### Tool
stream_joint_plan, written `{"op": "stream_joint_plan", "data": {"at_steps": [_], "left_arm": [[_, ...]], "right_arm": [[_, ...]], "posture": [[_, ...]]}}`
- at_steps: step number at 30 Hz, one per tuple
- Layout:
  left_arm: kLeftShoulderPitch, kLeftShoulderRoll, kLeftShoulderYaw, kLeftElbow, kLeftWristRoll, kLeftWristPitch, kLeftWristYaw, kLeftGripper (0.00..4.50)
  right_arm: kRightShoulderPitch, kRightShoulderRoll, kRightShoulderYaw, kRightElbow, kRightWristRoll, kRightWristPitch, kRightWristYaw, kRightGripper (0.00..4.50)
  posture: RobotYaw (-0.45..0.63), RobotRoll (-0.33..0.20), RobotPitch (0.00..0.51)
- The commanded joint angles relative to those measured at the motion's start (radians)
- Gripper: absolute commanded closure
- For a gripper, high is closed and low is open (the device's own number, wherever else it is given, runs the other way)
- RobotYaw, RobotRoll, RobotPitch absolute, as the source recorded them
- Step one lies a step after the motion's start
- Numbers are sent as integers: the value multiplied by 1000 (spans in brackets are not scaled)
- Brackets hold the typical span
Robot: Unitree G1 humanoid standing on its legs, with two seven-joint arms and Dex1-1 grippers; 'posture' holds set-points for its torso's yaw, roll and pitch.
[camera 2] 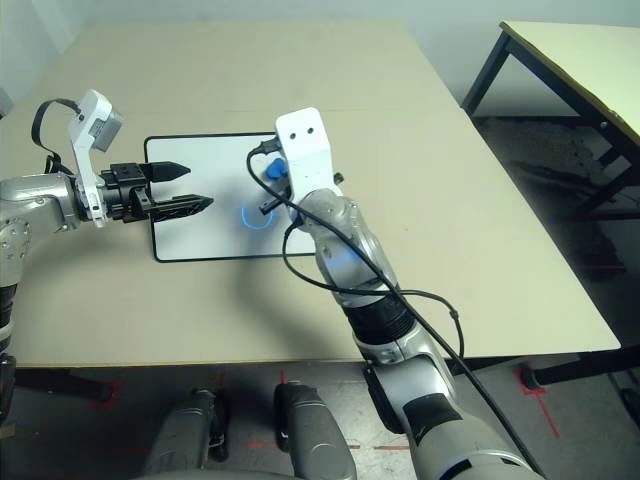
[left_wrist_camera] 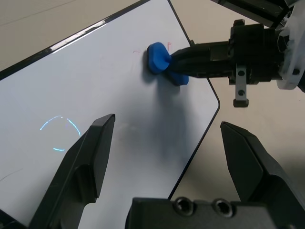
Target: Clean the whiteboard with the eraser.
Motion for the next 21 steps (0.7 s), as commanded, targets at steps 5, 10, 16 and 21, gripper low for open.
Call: {"op": "stream_joint_plan", "data": {"at_steps": [5,10,16,21], "left_arm": [[15,9,4,-20,1,14,2,0],[16,7,5,-21,-1,15,2,0],[15,3,3,-17,-1,11,1,0],[15,1,3,-18,-1,11,2,0]], "right_arm": [[-77,-45,-57,104,-6,-35,5,4498],[-118,-105,-114,172,-11,-73,0,4499],[-96,-123,-124,177,-16,-75,-8,4499],[-36,-76,-75,110,-8,-38,-3,4499]], "posture": [[28,0,163],[19,0,165],[19,0,165],[15,0,163]]}}
